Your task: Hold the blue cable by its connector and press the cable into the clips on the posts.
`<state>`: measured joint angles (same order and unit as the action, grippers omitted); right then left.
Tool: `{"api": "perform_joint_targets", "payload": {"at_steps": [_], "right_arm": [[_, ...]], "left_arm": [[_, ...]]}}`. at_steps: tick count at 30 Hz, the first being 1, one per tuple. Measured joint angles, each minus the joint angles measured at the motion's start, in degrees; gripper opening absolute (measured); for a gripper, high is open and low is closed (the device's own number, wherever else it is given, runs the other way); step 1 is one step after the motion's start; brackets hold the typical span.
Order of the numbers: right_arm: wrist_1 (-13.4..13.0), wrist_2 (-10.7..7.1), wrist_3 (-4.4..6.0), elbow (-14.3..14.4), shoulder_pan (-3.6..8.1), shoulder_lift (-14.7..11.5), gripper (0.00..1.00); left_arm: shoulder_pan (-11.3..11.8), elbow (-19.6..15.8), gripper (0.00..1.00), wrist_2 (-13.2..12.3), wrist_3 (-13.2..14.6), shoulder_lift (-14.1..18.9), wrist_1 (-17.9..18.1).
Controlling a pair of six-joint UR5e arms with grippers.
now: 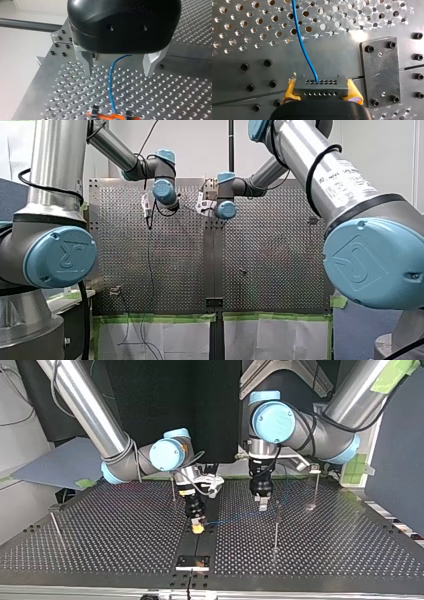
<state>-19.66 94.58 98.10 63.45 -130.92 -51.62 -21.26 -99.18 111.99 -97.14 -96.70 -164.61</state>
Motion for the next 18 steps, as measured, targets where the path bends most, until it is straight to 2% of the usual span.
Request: {"api": "perform_joint_targets", "payload": {"at_steps": [8,18], "right_arm": [[0.1,-0.10,0.00,0.0,0.00,0.0,0.00],[0.0,-0.11,0.00,0.0,-0.01,0.0,0.00]], "left_arm": [[-0.5,4.1,0.99,0.3,0.0,-3.5,-2.5],[-0.1,9.0,0.99,0.3,0.1,-7.0,-3.2]]}}
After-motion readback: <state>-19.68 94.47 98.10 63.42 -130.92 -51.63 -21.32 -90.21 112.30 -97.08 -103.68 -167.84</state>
